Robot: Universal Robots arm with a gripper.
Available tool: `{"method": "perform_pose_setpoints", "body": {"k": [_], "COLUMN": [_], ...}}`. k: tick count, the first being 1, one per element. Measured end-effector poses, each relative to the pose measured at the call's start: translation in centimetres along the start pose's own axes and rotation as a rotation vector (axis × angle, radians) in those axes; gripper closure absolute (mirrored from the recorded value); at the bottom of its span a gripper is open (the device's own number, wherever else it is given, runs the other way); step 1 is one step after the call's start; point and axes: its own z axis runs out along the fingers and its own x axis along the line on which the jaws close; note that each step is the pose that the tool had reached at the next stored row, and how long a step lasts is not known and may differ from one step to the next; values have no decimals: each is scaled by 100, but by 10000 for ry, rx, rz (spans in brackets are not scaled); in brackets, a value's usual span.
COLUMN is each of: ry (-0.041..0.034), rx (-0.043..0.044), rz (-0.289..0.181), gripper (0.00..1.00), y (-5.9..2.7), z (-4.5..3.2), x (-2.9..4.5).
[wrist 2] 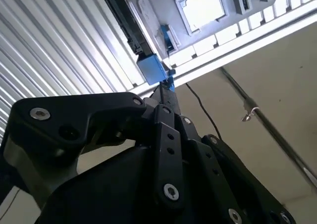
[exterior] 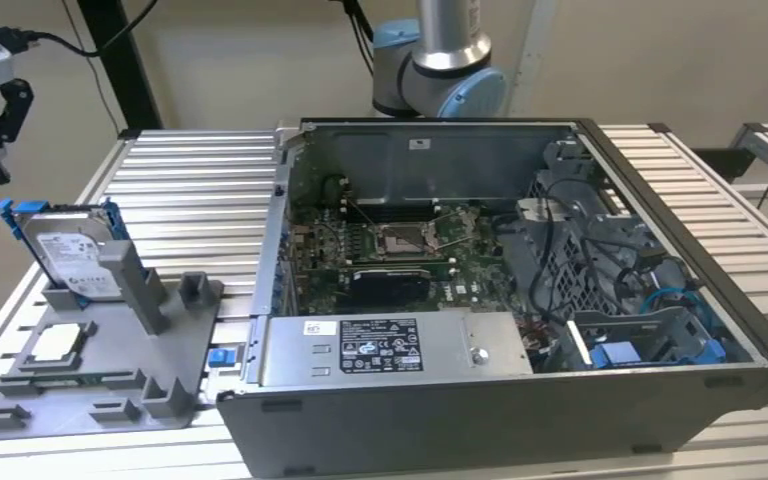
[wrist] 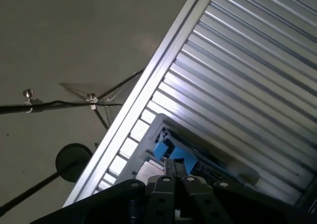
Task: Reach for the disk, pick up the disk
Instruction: 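Pick up the disk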
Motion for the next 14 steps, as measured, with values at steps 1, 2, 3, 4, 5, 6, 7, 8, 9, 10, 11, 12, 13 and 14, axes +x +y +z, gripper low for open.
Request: {"method": "perform_pose_setpoints", "body": {"k": [1, 2, 3, 4, 5, 6, 7, 8, 9, 10, 11, 12, 13, 14], "ry": [6, 13, 20, 27, 34, 41, 48, 53, 60, 66, 72, 78, 85, 91], "rx": [4, 9, 14, 19, 24, 29, 33, 38, 41, 45, 49, 53, 57, 61], "rz": [-154, -307, -468, -635, -800, -964, -1130, -1292, -1459, -1622, -1782, -1943, -2095, -2255], "gripper": [100, 100, 100, 100, 100, 100, 100, 100, 100, 100, 100, 100, 100, 100], "y": [0, 1, 1, 1, 1, 1, 1, 1, 1, 2, 2, 2, 2, 2], "z": [0, 0, 0, 0, 0, 0, 0, 0, 0, 0, 0, 0, 0, 0], "x": [0, 1, 1, 1, 2, 2, 2, 2, 2, 3, 3, 3, 3, 3]}}
